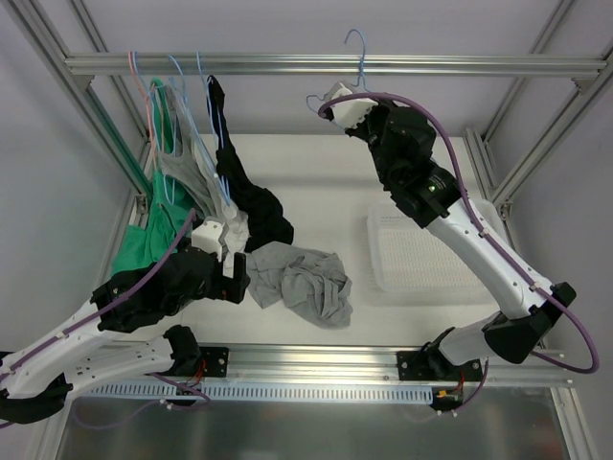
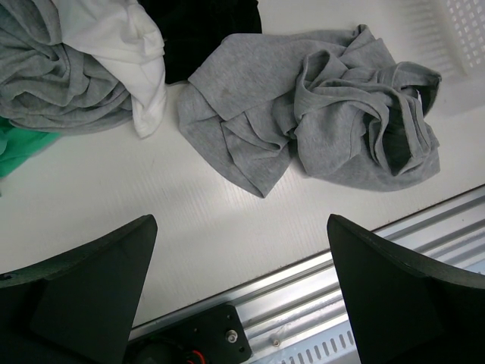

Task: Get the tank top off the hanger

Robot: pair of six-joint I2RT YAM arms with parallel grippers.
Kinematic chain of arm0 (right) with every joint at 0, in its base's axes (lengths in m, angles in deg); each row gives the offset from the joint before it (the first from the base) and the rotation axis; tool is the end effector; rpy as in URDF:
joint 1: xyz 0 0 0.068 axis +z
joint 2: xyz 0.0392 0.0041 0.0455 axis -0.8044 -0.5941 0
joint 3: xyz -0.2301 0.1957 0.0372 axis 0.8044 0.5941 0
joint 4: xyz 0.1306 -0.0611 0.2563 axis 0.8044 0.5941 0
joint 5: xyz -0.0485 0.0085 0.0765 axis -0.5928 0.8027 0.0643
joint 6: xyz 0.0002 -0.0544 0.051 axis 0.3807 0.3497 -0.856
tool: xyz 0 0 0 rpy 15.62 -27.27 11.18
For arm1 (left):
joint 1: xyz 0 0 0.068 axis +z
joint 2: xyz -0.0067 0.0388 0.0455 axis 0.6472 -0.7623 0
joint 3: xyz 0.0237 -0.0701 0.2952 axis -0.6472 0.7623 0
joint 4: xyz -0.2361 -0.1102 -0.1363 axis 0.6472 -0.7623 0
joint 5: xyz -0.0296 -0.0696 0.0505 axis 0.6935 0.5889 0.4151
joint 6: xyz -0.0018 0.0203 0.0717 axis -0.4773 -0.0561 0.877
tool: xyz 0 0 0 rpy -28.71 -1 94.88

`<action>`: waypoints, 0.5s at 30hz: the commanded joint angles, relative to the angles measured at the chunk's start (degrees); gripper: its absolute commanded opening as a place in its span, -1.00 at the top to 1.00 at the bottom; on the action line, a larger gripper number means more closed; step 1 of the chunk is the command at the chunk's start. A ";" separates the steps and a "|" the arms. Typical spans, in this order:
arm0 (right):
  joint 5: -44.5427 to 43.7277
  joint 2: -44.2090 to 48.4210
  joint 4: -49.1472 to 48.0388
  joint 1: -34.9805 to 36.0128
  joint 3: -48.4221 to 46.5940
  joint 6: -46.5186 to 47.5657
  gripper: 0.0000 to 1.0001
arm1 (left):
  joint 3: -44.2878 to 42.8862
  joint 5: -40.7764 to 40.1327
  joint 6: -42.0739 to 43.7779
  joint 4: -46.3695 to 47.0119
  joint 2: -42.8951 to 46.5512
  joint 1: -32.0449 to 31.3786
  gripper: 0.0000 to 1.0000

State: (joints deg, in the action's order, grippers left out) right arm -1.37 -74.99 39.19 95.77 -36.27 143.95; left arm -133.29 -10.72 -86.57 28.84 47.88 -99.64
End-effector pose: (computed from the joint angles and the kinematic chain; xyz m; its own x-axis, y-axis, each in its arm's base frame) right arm 0.2925 0.2202 0.5465 0.1991 -0.9186 -0.3415 0.0568 0.3587 -0.9317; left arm 0.0938 -0.1040 0.3572 -0.5437 0.0661 -0.8367 0.3721 0.9125 -0.1698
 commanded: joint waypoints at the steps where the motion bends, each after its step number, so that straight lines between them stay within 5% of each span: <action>1: -0.22 -0.51 -0.58 -1.52 -2.51 -1.18 0.99 | 0.49 -1.18 0.17 0.61 -0.16 -0.54 -0.97; 9: 0.12 -3.32 0.82 -2.31 -4.54 -1.53 0.99 | 0.49 -1.09 0.17 0.61 0.28 -0.54 -0.97; 15: 0.92 -0.69 1.62 -1.79 2.49 -3.20 0.99 | 0.58 -0.83 0.17 0.78 1.68 -0.54 -0.98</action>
State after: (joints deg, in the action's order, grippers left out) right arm -0.21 -77.09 41.44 94.35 -35.79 142.21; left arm -133.29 -10.67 -86.57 28.84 48.52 -99.64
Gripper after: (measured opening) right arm 0.037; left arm 0.986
